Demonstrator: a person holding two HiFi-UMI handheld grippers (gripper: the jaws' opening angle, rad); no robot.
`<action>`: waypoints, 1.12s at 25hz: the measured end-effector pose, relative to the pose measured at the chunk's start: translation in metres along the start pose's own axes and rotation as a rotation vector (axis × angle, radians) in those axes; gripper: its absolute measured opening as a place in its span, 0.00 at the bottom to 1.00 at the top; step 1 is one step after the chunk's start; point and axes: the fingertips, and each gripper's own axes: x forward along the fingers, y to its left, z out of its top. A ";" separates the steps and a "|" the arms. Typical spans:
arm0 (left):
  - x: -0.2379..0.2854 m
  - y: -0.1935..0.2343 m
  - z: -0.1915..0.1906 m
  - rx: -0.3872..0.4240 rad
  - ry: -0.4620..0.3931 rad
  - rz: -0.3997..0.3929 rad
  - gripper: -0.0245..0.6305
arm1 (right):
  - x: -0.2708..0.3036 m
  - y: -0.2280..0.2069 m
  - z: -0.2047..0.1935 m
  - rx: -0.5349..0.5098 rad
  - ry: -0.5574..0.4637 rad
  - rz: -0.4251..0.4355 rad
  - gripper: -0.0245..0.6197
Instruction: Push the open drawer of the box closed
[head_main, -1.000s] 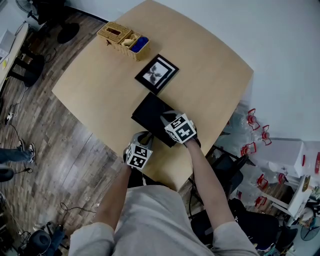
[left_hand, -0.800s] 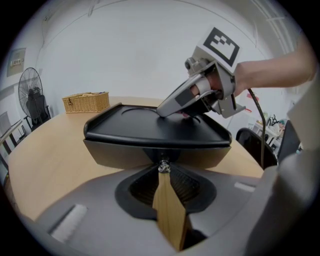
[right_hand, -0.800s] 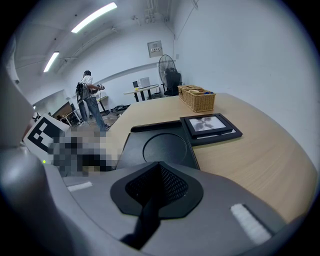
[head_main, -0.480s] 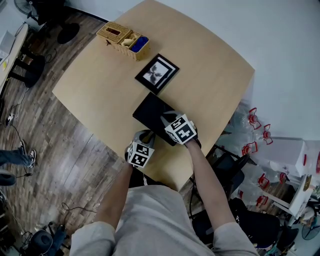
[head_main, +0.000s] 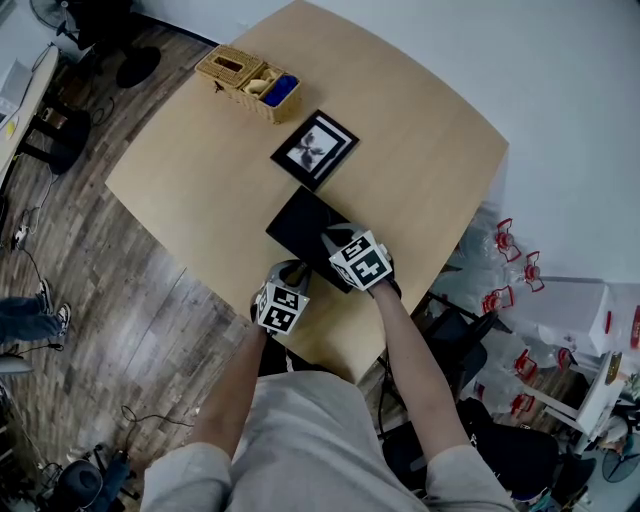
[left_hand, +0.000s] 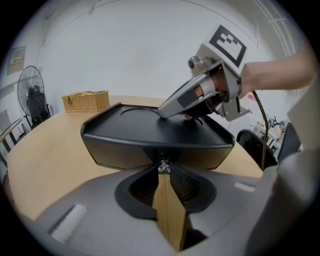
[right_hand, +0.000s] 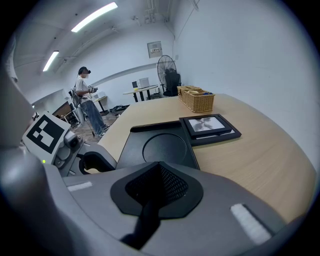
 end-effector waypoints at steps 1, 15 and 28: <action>0.000 0.001 -0.001 -0.010 -0.005 0.002 0.23 | 0.000 0.000 0.000 0.001 0.000 -0.001 0.04; -0.033 0.002 -0.012 -0.047 -0.033 0.028 0.30 | -0.001 -0.003 0.000 0.038 -0.010 -0.046 0.04; -0.098 -0.005 -0.017 -0.125 -0.145 0.097 0.30 | -0.010 -0.010 0.002 0.237 -0.053 -0.169 0.04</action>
